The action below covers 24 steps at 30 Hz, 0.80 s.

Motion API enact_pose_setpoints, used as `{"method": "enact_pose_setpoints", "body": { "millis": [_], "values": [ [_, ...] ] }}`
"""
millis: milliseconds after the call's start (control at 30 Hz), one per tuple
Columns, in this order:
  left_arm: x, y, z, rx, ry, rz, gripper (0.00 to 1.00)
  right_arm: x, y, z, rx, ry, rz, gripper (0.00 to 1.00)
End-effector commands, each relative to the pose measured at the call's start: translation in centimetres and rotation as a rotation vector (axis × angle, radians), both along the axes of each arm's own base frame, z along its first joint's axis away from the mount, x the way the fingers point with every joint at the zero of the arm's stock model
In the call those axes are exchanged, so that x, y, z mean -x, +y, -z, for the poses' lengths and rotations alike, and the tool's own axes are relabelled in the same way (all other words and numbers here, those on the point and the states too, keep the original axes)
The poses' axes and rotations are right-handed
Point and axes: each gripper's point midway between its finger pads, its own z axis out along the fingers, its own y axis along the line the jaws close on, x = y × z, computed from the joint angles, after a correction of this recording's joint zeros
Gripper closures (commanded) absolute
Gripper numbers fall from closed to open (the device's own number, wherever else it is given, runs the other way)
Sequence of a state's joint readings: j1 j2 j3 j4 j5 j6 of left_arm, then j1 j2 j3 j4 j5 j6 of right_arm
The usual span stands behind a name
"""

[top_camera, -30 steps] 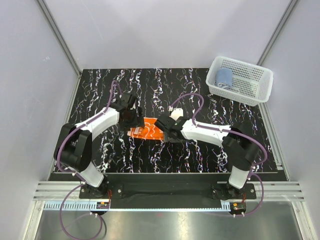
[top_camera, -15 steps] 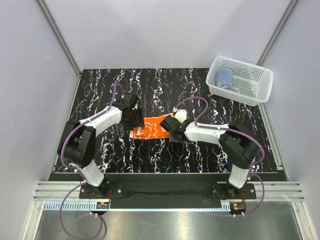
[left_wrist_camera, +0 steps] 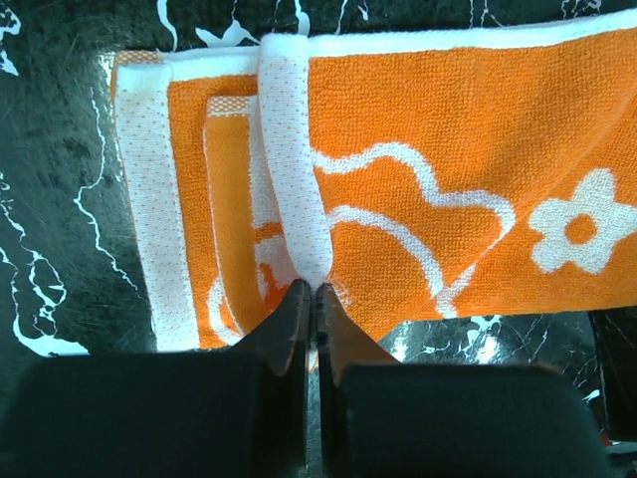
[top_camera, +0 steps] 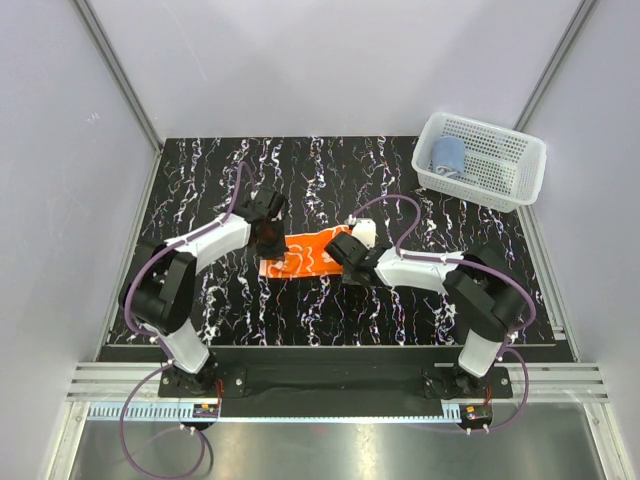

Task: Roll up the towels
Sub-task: Fold the towel

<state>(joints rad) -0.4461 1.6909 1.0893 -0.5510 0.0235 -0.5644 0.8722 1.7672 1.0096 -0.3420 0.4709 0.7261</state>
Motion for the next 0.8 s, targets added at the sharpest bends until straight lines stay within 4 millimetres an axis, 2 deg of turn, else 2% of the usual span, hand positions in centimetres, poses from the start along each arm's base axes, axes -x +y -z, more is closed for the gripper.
{"method": "enact_pose_setpoints", "body": {
  "millis": [0,33,133,233,300,400,500,600,733,767],
  "values": [
    [-2.2,0.1,-2.4,-0.012,-0.093,-0.037,1.00,-1.3,-0.8,-2.2,-0.026,-0.076,0.024,0.60],
    [-2.2,0.3,-2.9,-0.021,-0.104,-0.046,1.00,-1.3,-0.9,-2.4,-0.028,-0.078,0.024,0.59],
    [-2.4,1.8,-6.1,-0.053,-0.192,-0.093,1.00,-1.3,-1.1,-2.1,-0.026,-0.068,0.027,0.59],
    [-1.9,3.4,-7.7,-0.098,-0.232,-0.139,1.00,-1.3,-1.0,-1.7,-0.022,-0.058,0.024,0.59],
    [-1.4,4.0,-8.0,-0.111,-0.233,-0.151,1.00,-1.2,-0.9,-1.7,-0.023,-0.053,0.018,0.59],
    [-0.8,4.6,-7.4,-0.132,-0.225,-0.160,0.95,-1.3,-0.7,-1.5,-0.019,-0.046,0.014,0.60],
    [0.0,5.3,-5.5,-0.173,-0.179,-0.171,0.92,-1.1,-0.7,-1.7,-0.027,-0.039,0.008,0.60],
    [0.9,6.0,-3.9,-0.201,-0.142,-0.195,0.91,-0.6,-0.5,-2.7,-0.057,-0.040,-0.014,0.63],
    [2.1,7.4,-2.9,-0.250,-0.121,-0.248,0.91,-0.4,1.2,-7.4,-0.218,-0.109,-0.085,0.66],
    [2.4,7.6,-2.7,-0.256,-0.113,-0.261,0.91,-0.3,2.5,-8.5,-0.298,-0.110,-0.129,0.68]
  ]
}}
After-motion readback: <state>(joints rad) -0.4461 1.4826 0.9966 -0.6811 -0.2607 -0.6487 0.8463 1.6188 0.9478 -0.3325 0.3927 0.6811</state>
